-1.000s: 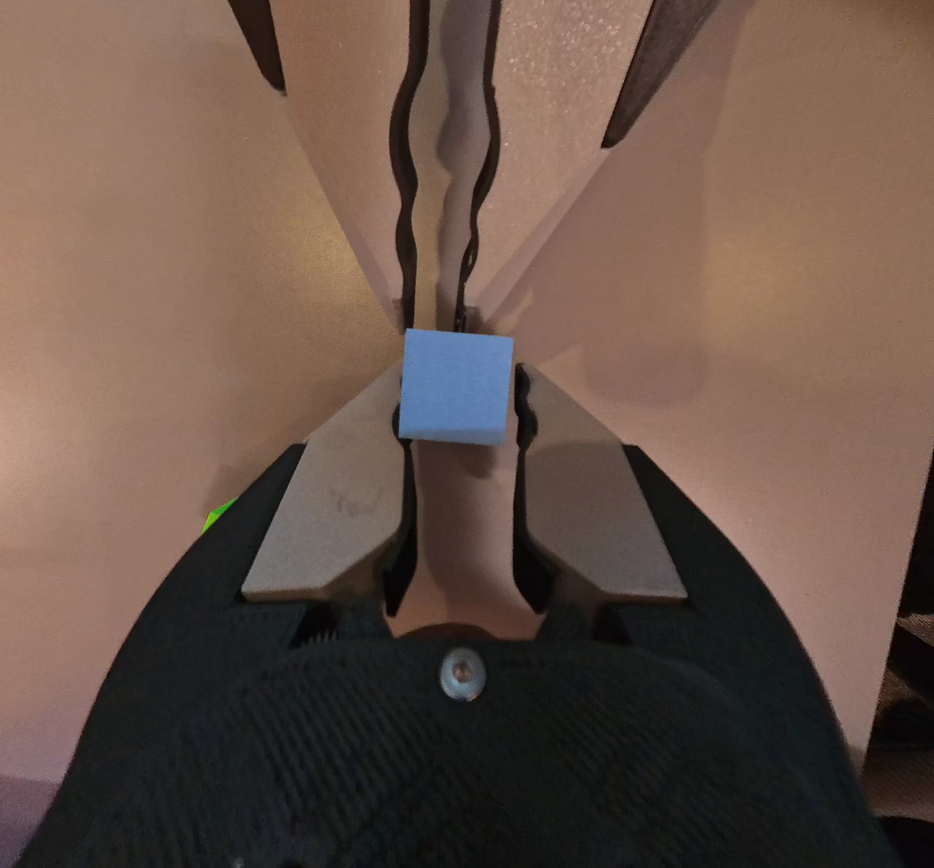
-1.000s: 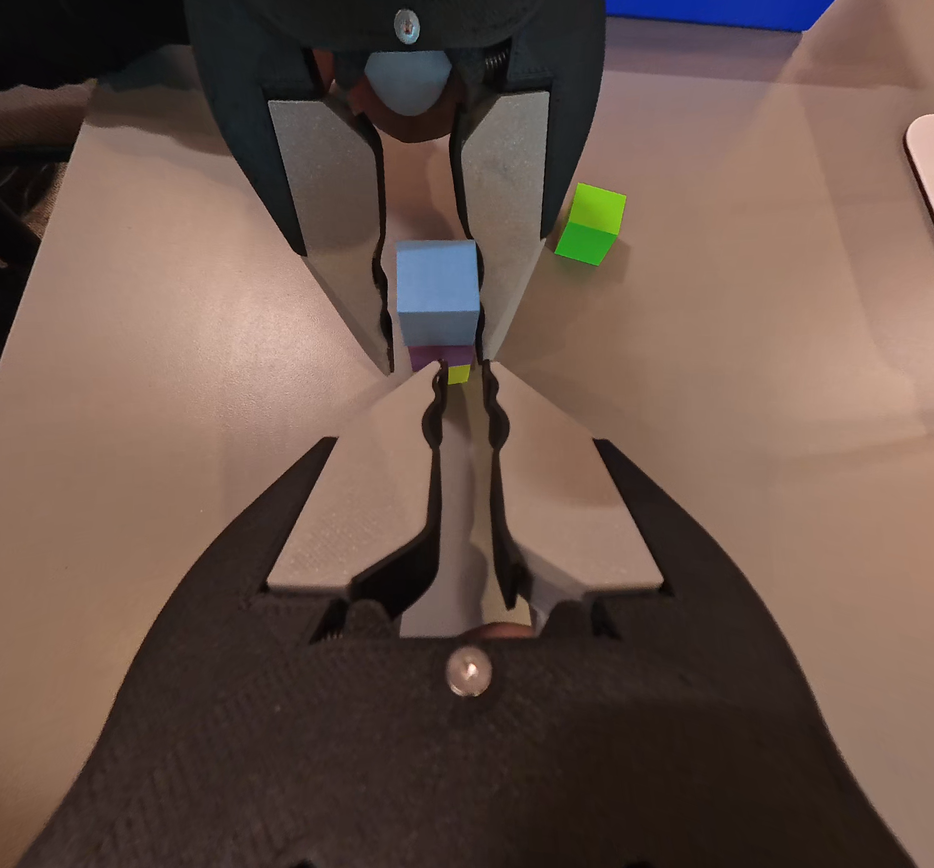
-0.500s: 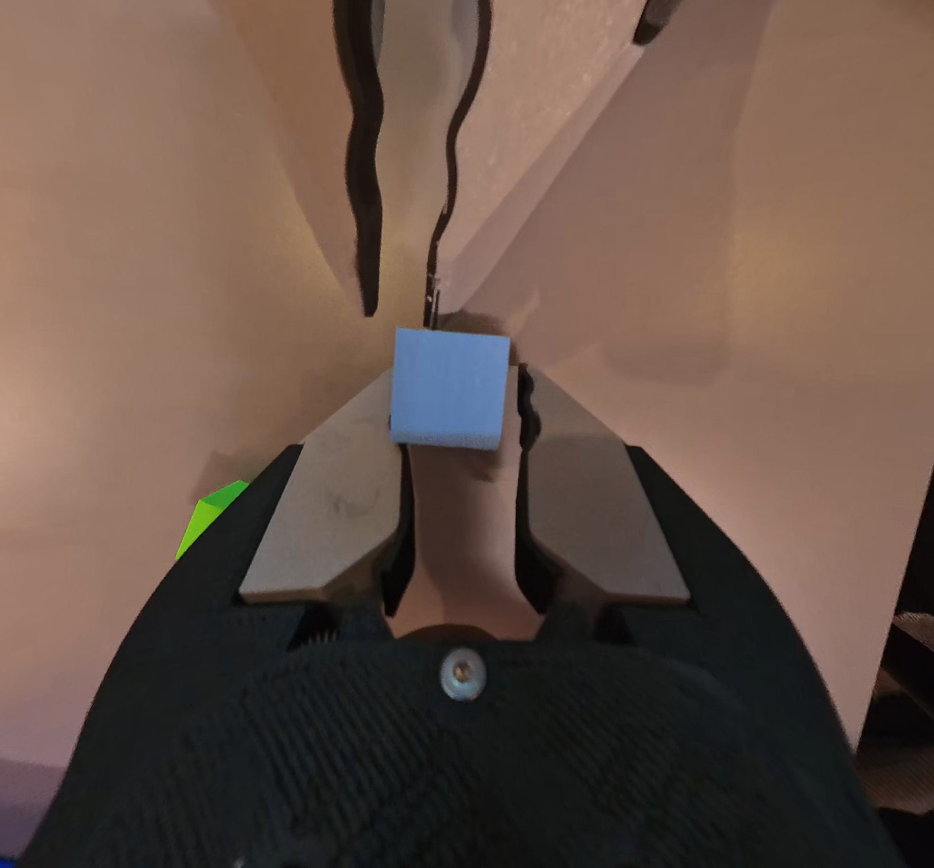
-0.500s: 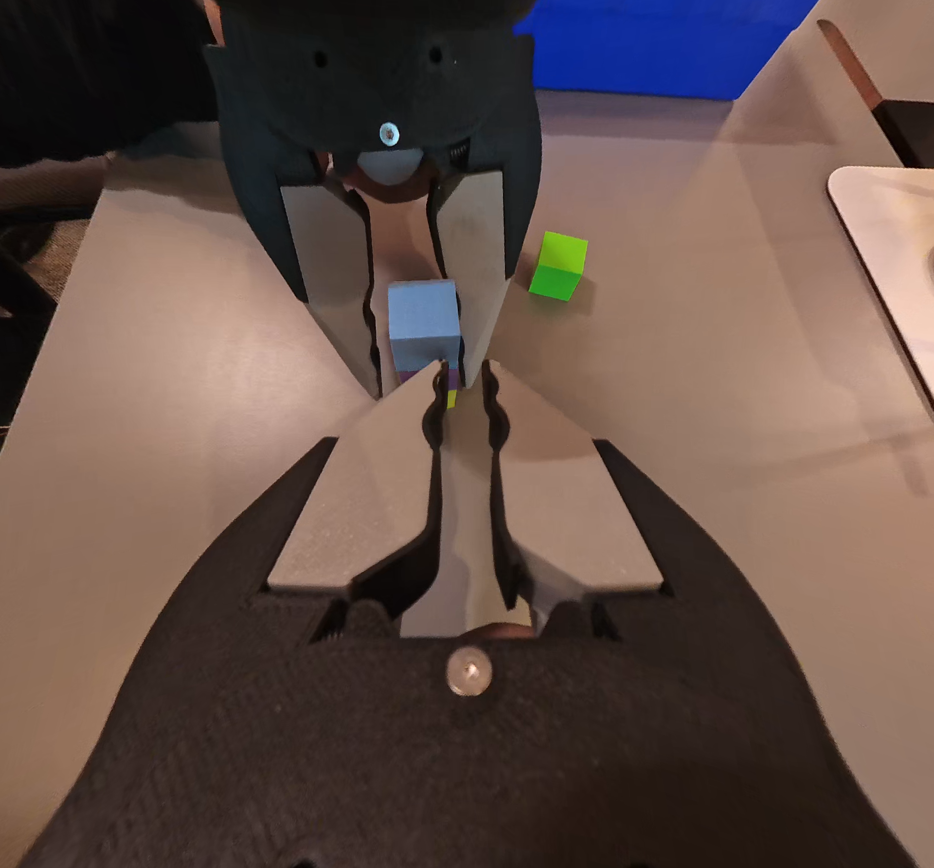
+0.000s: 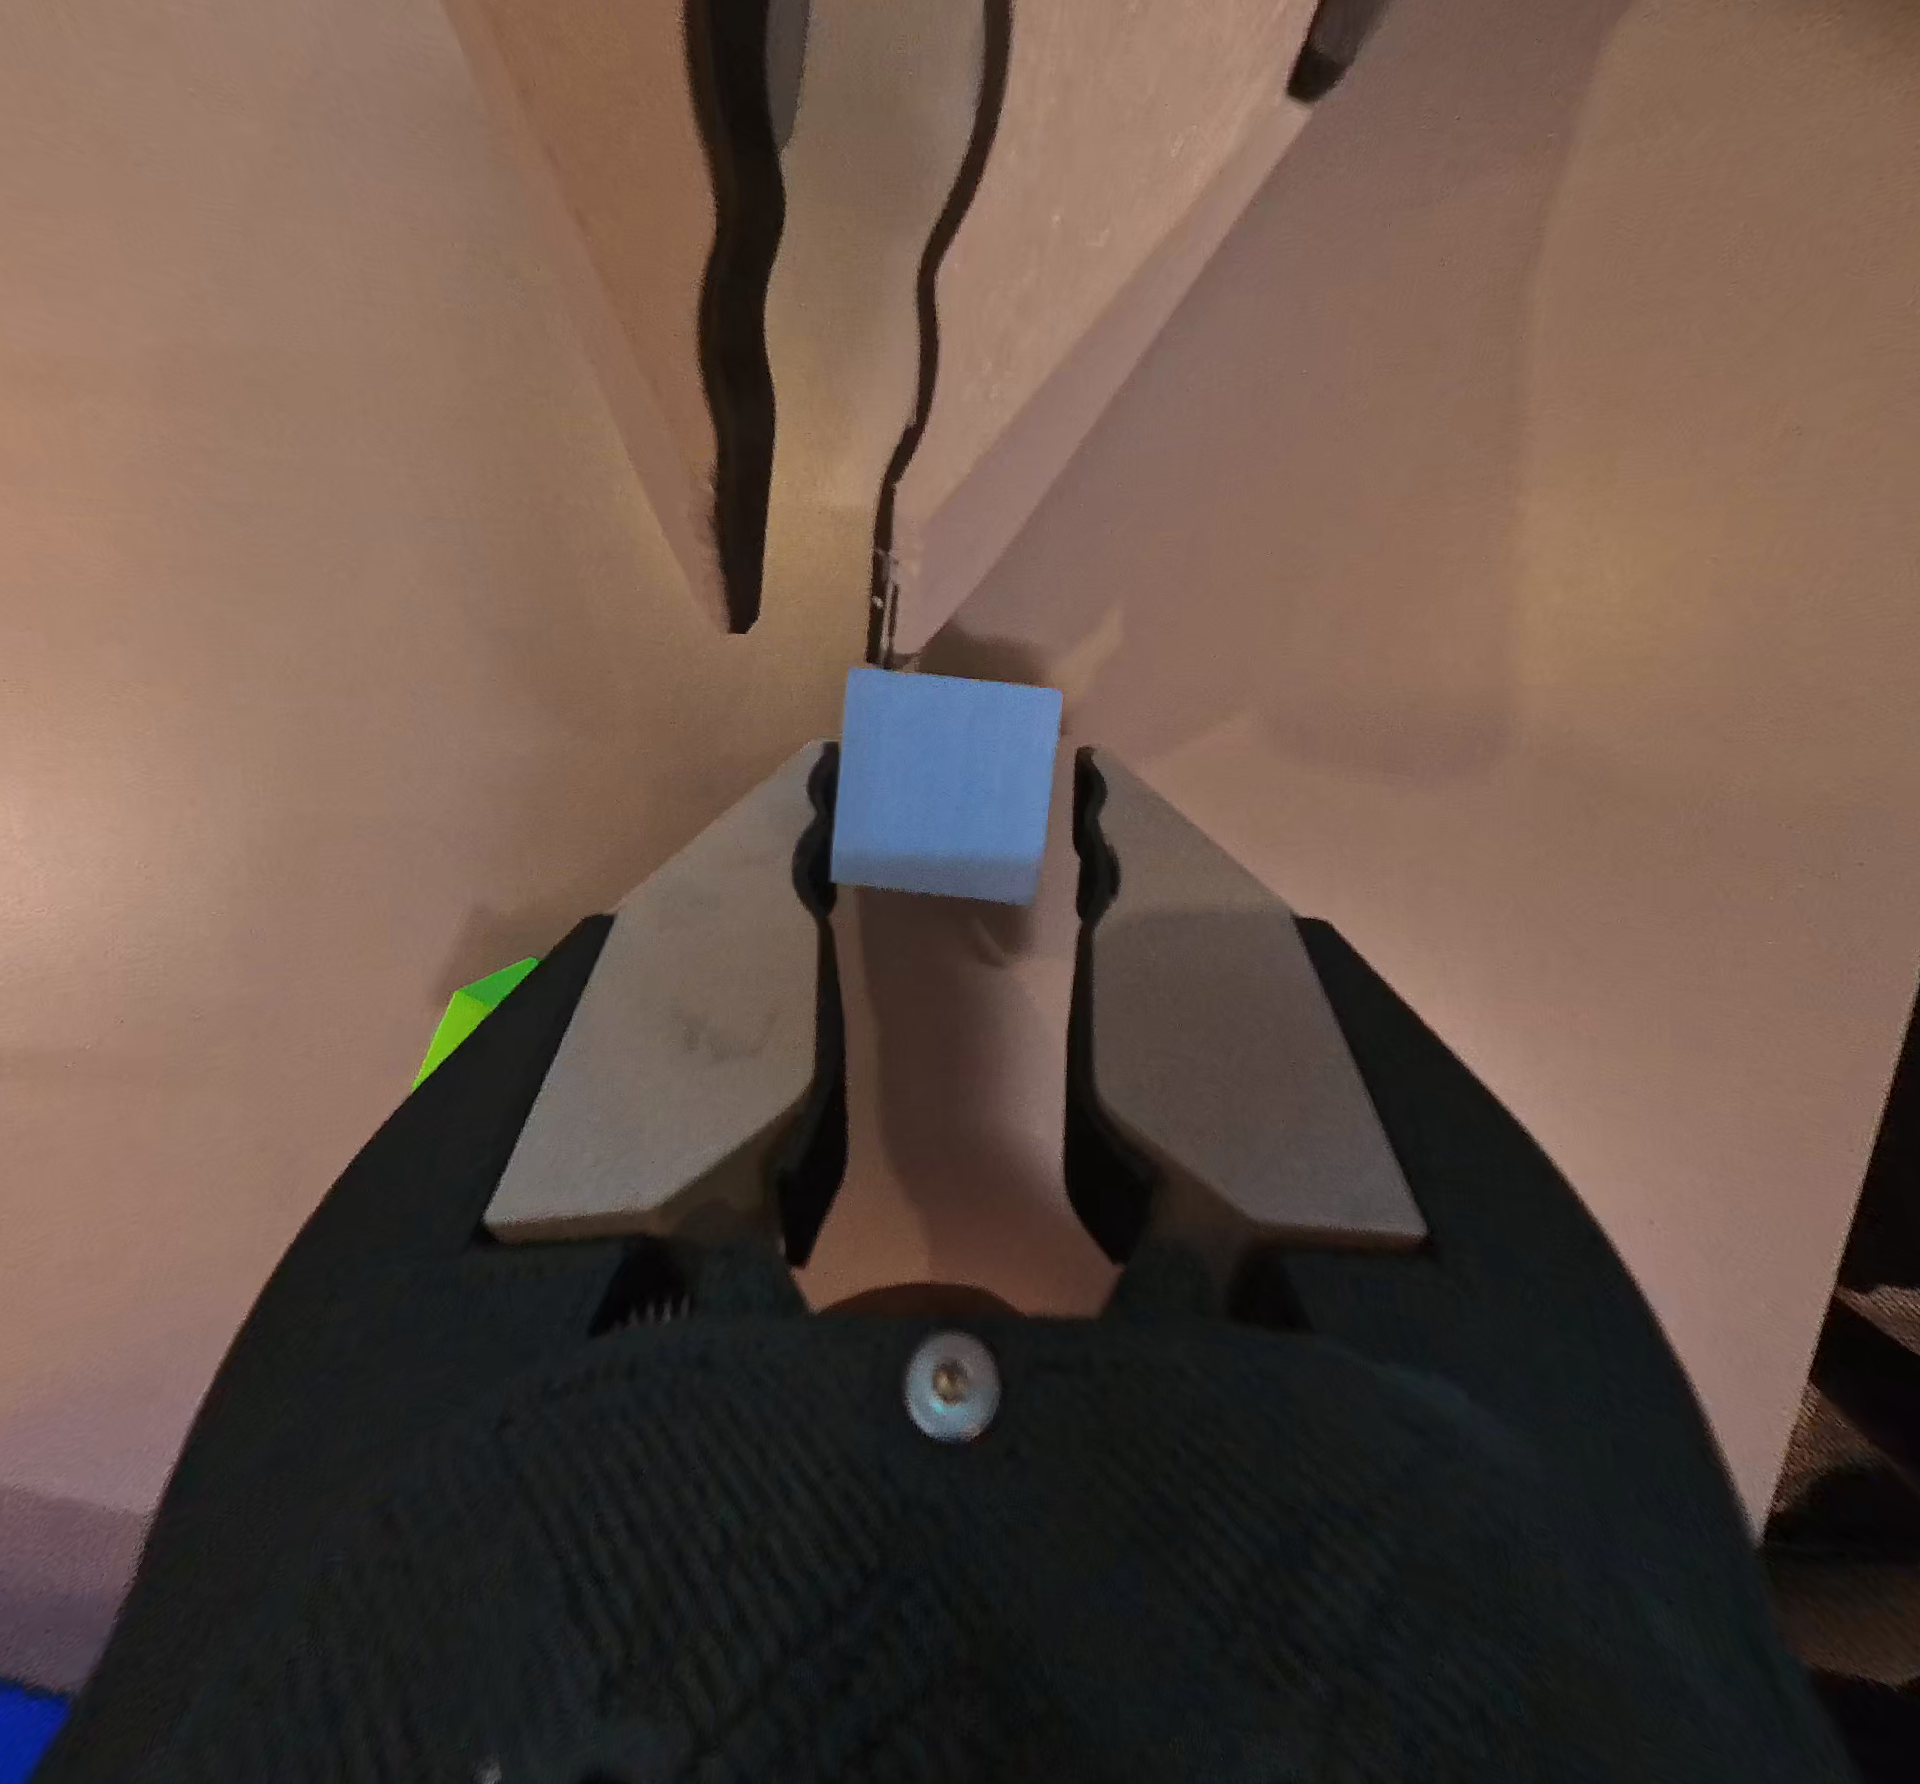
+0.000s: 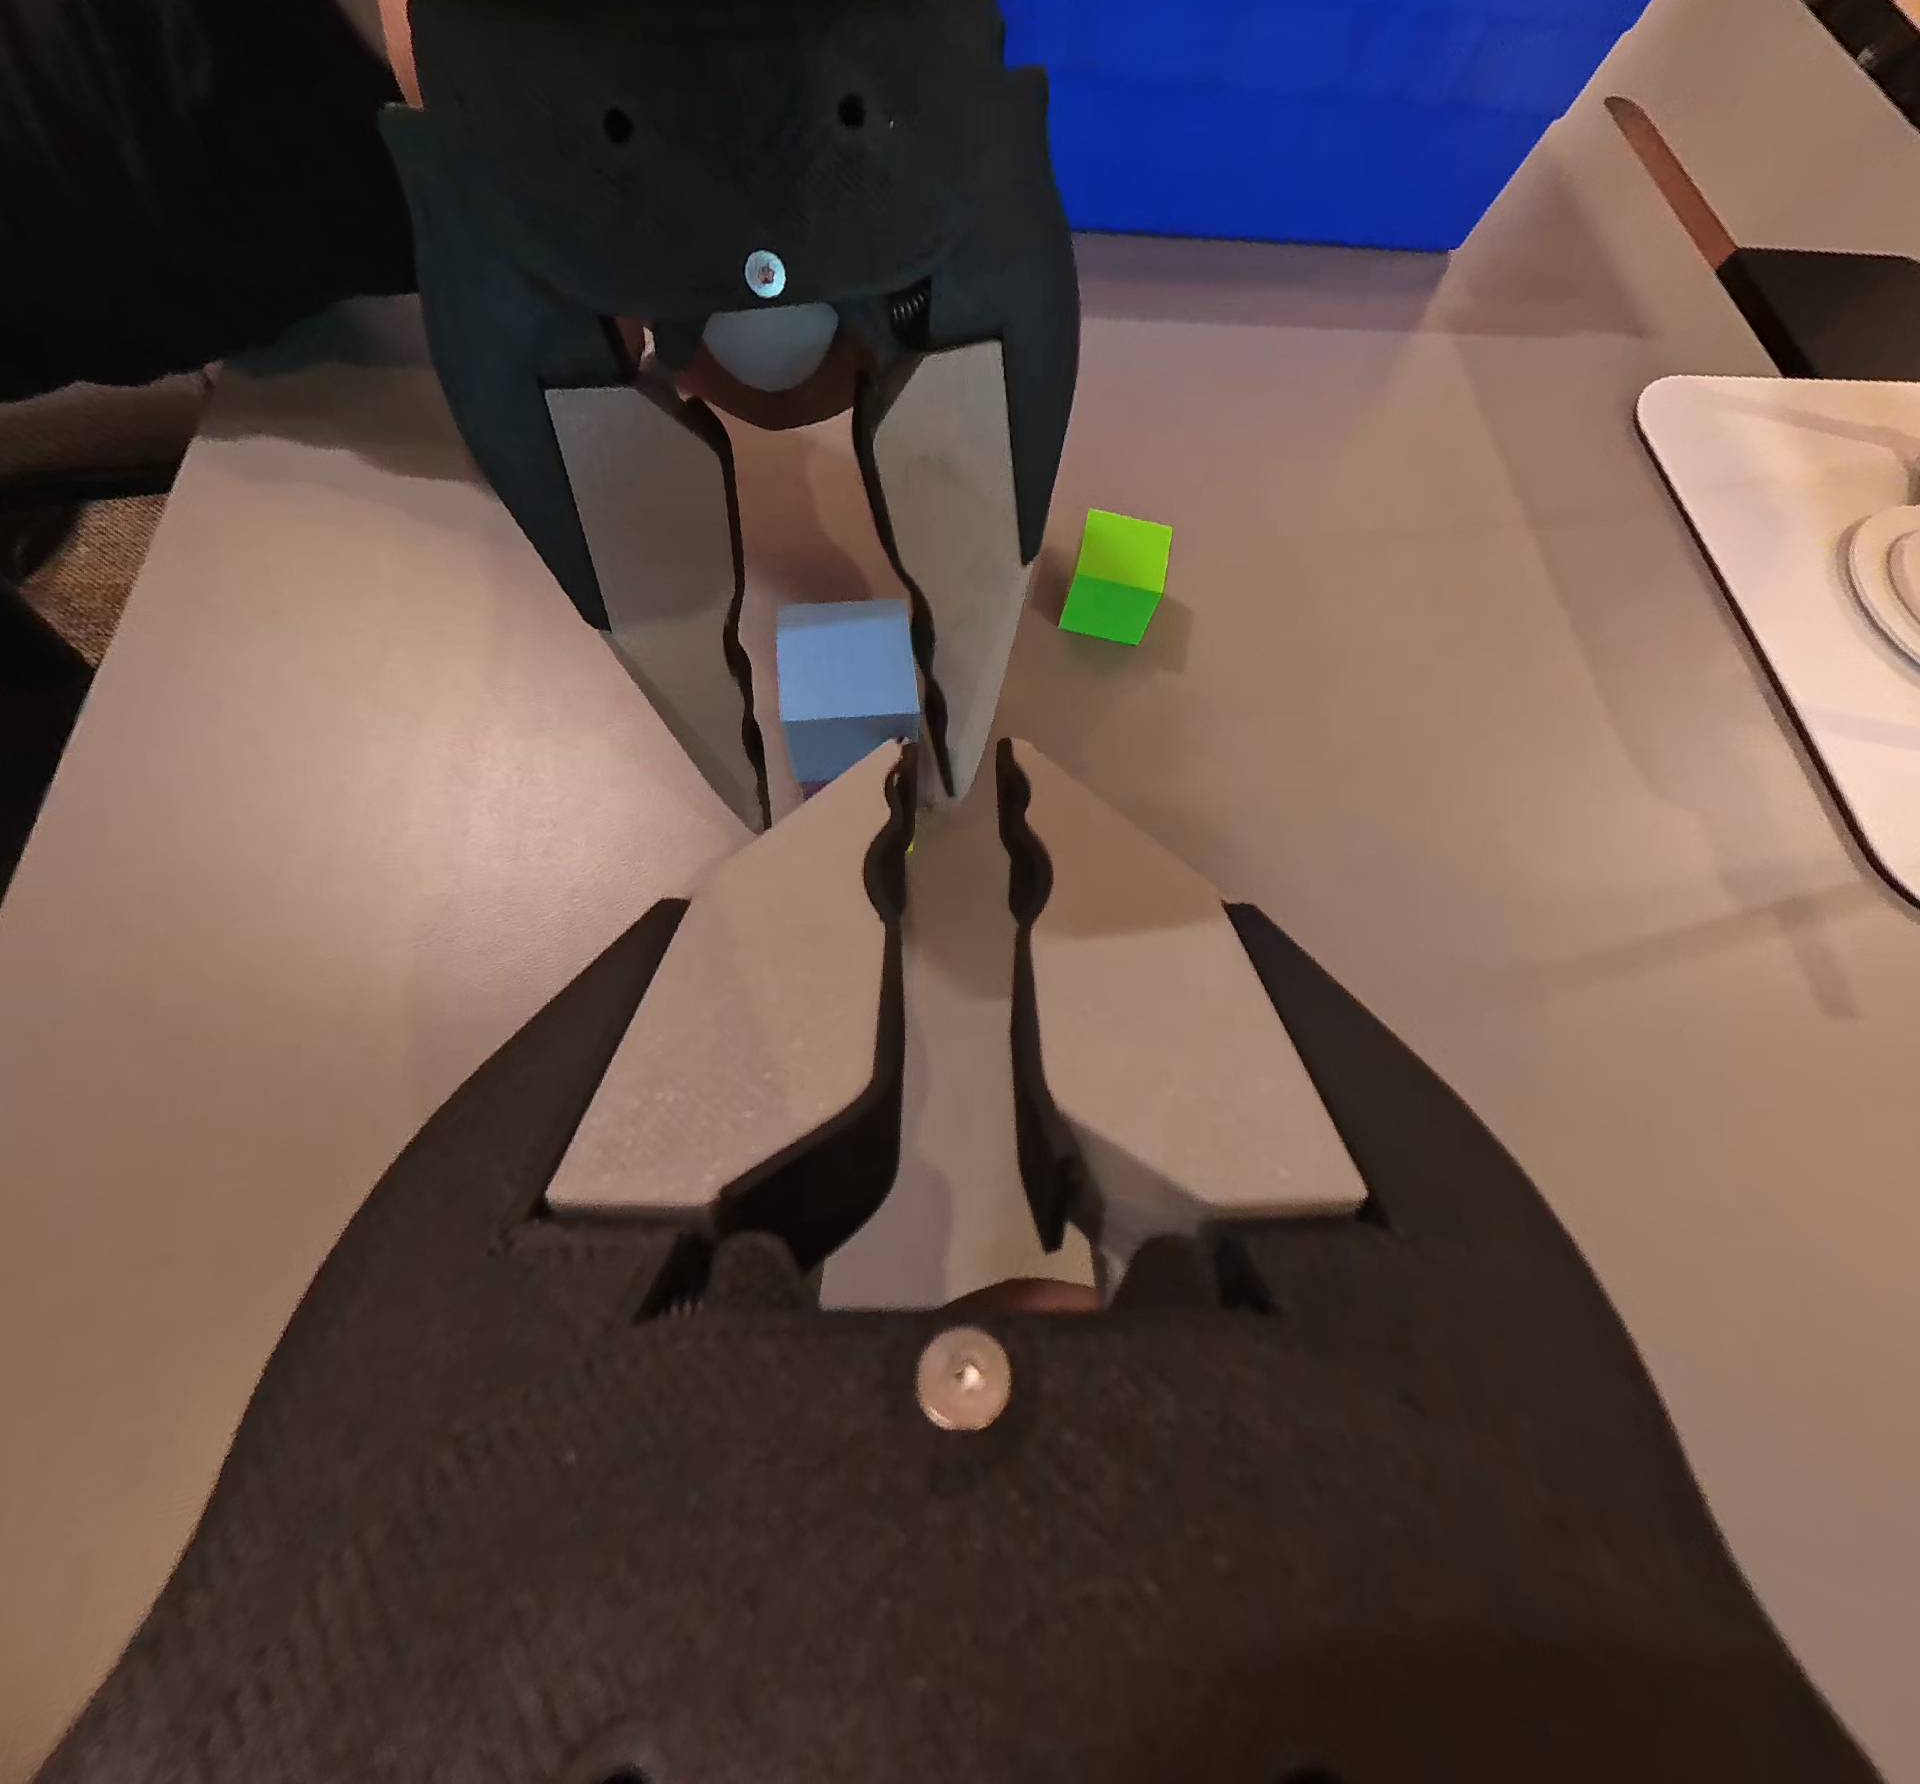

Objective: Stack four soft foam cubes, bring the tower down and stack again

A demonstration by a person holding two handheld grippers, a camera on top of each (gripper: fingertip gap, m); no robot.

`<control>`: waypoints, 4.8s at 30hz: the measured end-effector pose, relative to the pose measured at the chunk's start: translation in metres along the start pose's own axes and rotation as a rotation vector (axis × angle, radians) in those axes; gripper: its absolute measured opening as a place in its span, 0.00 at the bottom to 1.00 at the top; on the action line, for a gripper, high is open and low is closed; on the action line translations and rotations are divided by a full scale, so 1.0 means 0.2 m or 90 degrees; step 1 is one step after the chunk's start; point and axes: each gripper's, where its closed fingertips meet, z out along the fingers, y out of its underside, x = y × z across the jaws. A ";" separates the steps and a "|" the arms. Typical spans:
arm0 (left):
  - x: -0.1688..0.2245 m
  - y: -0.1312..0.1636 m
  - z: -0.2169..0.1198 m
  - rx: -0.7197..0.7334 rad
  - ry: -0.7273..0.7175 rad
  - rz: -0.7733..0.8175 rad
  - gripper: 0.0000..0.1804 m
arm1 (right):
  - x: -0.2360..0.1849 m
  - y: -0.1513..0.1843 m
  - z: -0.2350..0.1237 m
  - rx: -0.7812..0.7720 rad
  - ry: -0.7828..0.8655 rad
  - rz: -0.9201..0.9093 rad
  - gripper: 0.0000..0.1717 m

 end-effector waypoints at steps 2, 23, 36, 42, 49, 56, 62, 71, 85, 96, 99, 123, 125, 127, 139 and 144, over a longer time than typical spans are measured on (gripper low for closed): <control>-0.01 0.00 0.00 0.004 -0.003 -0.001 0.25 | -0.01 0.00 0.01 -0.001 -0.005 0.002 0.07; 0.00 -0.03 -0.03 0.012 -0.016 0.000 0.25 | 0.04 -0.02 0.01 0.019 0.023 0.025 0.09; 0.00 -0.03 -0.03 0.016 -0.015 -0.001 0.25 | 0.07 -0.02 0.02 0.017 0.041 0.036 0.11; 0.01 -0.02 -0.04 0.010 -0.020 0.001 0.25 | 0.08 -0.02 0.02 0.014 0.051 0.035 0.11; 0.02 0.03 -0.06 0.007 -0.012 0.006 0.29 | 0.11 -0.02 0.01 0.013 0.073 0.041 0.11; 0.03 0.11 -0.15 0.047 0.011 -0.019 0.36 | 0.14 0.00 -0.04 0.030 0.072 0.067 0.13; -0.13 0.16 -0.26 0.103 -0.059 -0.105 0.39 | 0.20 0.06 -0.05 0.031 0.082 0.098 0.14; -0.53 0.22 -0.36 0.228 -0.160 -0.397 0.39 | 0.21 0.06 -0.05 0.035 0.084 0.105 0.14; -0.52 0.30 -0.10 0.063 -0.202 -0.386 0.30 | 0.23 0.07 -0.07 0.032 0.098 0.115 0.13; -0.56 0.08 -0.34 0.272 -0.217 -0.287 0.16 | 0.22 0.05 -0.07 0.063 0.073 0.159 0.13; -0.51 -0.02 -0.43 0.353 -0.202 -0.219 0.16 | 0.21 0.00 -0.10 0.102 0.049 0.189 0.13; -0.21 -0.32 -0.54 0.259 -0.624 0.417 0.16 | 0.10 -0.33 -0.18 0.270 -0.014 0.261 0.22; -0.20 -0.32 -0.53 0.253 -0.624 0.421 0.16 | 0.09 -0.33 -0.17 0.263 -0.015 0.259 0.23; -0.20 -0.32 -0.52 0.252 -0.622 0.423 0.16 | 0.08 -0.33 -0.15 0.260 -0.018 0.260 0.23; -0.20 -0.31 -0.50 0.261 -0.597 0.393 0.16 | 0.07 -0.32 -0.12 0.248 -0.012 0.257 0.14; -0.19 -0.28 -0.48 0.266 -0.546 0.363 0.17 | 0.08 -0.30 -0.12 0.235 -0.007 0.256 0.13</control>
